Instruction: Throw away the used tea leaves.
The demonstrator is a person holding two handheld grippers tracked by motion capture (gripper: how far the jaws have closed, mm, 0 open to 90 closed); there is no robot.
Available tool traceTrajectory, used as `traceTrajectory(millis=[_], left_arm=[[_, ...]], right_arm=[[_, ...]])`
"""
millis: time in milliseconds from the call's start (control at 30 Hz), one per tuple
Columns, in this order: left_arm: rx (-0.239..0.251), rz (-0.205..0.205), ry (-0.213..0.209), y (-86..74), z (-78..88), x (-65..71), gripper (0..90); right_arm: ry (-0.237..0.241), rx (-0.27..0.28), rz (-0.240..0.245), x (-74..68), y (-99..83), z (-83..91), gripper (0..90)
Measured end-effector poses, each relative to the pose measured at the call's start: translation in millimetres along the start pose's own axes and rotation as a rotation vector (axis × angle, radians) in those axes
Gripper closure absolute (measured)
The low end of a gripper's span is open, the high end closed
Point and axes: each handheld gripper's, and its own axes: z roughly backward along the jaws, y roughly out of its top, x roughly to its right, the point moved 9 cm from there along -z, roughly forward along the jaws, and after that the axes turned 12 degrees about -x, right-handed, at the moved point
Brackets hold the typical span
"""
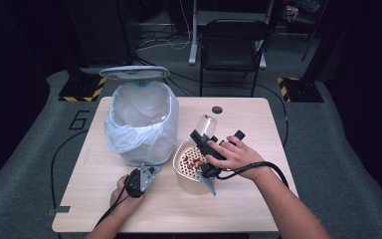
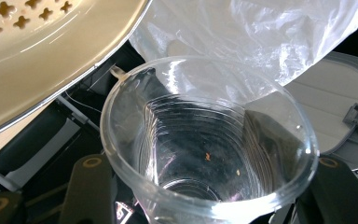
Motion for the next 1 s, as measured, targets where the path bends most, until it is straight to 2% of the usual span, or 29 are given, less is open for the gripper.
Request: traceTrajectory(millis=[33, 100, 167, 200, 233, 267, 300, 333, 367, 400, 433, 467, 500, 533, 567, 600, 667, 700, 733, 767, 800, 833, 900, 933, 967, 1000], left_arm=[[0.0, 0.0, 0.0, 0.0, 0.0, 0.0, 90.0], [0.0, 0.0, 0.0, 0.0, 0.0, 0.0, 90.0], [0.0, 0.0, 0.0, 0.0, 0.0, 0.0, 90.0], [0.0, 0.0, -0.001, 0.0, 0.0, -0.1, 90.0], [0.0, 0.0, -0.001, 0.0, 0.0, -0.1, 90.0], [0.0, 0.001, -0.001, 0.0, 0.0, -0.1, 90.0], [0.001, 0.0, 0.001, 0.1, -0.1, -0.2, 90.0], [0.0, -0.002, 0.002, 0.0, 0.1, -0.5, 90.0], [0.0, -0.003, 0.004, 0.0, 0.1, -0.7, 90.0], [0.0, -0.003, 0.004, 0.0, 0.1, -0.7, 90.0], [0.0, -0.004, 0.001, 0.1, 0.0, -0.6, 90.0], [0.0, 0.0, 0.0, 0.0, 0.0, -0.3, 90.0], [0.0, 0.002, -0.001, 0.0, 0.0, 0.0, 90.0], [0.002, 0.003, -0.001, 0.1, -0.1, 0.0, 90.0], [0.001, 0.001, -0.001, 0.1, -0.1, 0.0, 90.0], [0.001, 0.001, -0.001, 0.1, 0.0, 0.0, 90.0], [0.001, 0.001, -0.001, 0.1, 0.0, 0.0, 90.0], [0.0, 0.0, -0.001, 0.0, 0.0, 0.0, 90.0], [-0.002, 0.0, -0.001, -0.2, 0.2, 0.0, 90.0], [0.001, 0.001, 0.0, 0.1, 0.0, 0.0, 90.0], [0.001, 0.0, 0.0, 0.1, 0.0, 0.0, 90.0], [-0.002, 0.0, 0.0, -0.1, 0.2, 0.1, 90.0], [0.002, 0.002, 0.001, 0.2, -0.1, -0.2, 90.0], [-0.001, -0.001, 0.0, -0.1, 0.1, 0.1, 90.0], [-0.001, -0.001, 0.0, -0.1, 0.1, 0.1, 90.0], [-0.004, -0.002, -0.001, -0.3, 0.3, 0.0, 90.0]], right_arm=[[0.018, -0.005, 0.048, 0.2, -2.4, 0.3, 42.4], [0.01, -0.001, 0.014, 1.3, -1.7, 0.3, 42.3], [0.021, 0.003, 0.009, 1.9, -2.1, 0.3, 42.2], [0.024, 0.002, 0.011, 2.3, -2.3, 0.4, 42.2], [0.043, 0.007, 0.048, 3.9, -3.5, 0.7, 42.1], [0.043, 0.007, 0.048, 3.9, -3.5, 0.7, 42.1], [0.091, 0.001, -0.053, 1.9, -3.8, 1.2, 42.0], [0.091, 0.016, -0.053, 5.0, -3.4, 0.1, 42.0], [0.119, 0.016, -0.075, 5.6, -5.2, 0.5, 42.0], [0.123, 0.016, -0.088, 7.1, -5.7, -0.1, 42.0], [0.123, 0.016, -0.088, 7.1, -5.7, -0.1, 42.0], [0.099, 0.042, -0.096, 16.3, -6.3, -2.4, 41.9], [0.099, 0.042, -0.096, 16.3, -6.3, -2.4, 41.9], [0.093, 0.033, -0.134, 21.6, -8.9, -3.2, 41.9], [0.105, 0.041, -0.151, 24.0, -10.0, -3.8, 41.8], [0.144, 0.059, -0.202, 26.4, -11.6, -6.0, 41.8], [0.184, 0.07, -0.261, 27.6, -13.3, -7.9, 41.8], [0.184, 0.07, -0.261, 27.6, -13.3, -7.9, 41.8], [0.205, 0.069, -0.308, 27.0, -14.3, -8.2, 41.8], [0.245, 0.085, -0.351, 28.7, -15.6, -10.5, 41.8], [0.245, 0.085, -0.351, 28.7, -15.6, -10.5, 41.8], [0.27, 0.091, -0.37, 28.6, -16.2, -11.8, 41.8], [0.32, 0.103, -0.427, 29.8, -17.3, -12.8, 41.9], [0.376, 0.121, -0.486, 30.3, -17.2, -13.7, 41.9], [0.376, 0.121, -0.486, 30.3, -17.2, -13.7, 41.9], [0.397, 0.125, -0.508, 30.3, -17.3, -14.0, 41.9]])
